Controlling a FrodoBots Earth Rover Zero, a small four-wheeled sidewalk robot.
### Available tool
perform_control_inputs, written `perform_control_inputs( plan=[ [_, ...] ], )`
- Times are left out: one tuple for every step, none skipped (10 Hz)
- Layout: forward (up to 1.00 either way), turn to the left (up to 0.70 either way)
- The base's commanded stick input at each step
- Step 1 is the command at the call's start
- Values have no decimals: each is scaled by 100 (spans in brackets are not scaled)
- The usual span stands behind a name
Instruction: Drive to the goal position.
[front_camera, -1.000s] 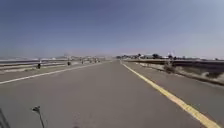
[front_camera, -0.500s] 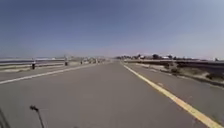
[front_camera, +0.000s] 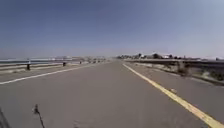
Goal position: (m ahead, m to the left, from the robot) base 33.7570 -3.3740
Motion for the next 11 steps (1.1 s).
perform_control_inputs(
  plan=[
    [100, 0],
    [100, 0],
    [100, 0],
    [100, 0],
    [100, 0],
    [100, 0],
    [100, 0],
    [100, 0],
    [100, 0],
    [100, 0],
    [100, 0]
  ],
)
